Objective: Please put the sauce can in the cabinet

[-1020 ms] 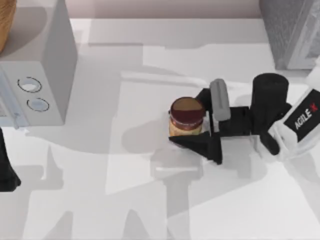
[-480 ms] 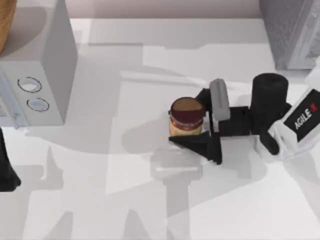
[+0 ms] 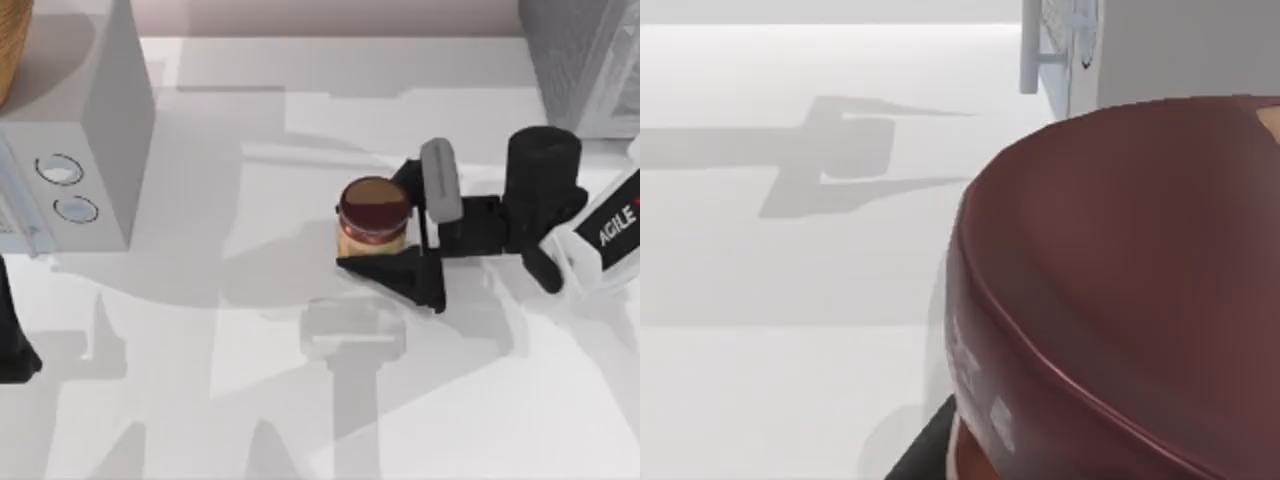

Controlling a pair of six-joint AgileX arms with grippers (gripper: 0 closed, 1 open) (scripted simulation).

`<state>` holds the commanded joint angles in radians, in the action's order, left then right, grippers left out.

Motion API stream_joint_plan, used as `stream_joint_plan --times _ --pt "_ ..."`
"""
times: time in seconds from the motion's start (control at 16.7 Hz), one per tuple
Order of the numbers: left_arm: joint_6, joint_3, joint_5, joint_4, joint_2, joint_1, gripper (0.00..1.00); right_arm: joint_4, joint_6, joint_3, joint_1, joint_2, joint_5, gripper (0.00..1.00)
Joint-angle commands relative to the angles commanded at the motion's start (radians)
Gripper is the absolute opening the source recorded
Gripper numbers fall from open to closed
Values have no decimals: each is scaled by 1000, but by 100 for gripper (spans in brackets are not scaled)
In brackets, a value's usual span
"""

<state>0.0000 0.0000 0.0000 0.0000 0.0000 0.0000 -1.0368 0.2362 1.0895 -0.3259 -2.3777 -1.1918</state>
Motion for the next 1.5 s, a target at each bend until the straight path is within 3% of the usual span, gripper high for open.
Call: stream_joint_plan --times 0.48,1.02,1.26,1.5 --pt "0 0 0 0 0 0 100 373 -9 24 0 348 -5 0" --pt "0 0 0 0 0 0 100 410 -13 11 4 409 10 0" --pt "0 0 0 0 0 0 100 461 -45 -85 34 598 115 0" --pt "0 0 0 0 0 0 100 560 -100 -258 88 932 300 0"
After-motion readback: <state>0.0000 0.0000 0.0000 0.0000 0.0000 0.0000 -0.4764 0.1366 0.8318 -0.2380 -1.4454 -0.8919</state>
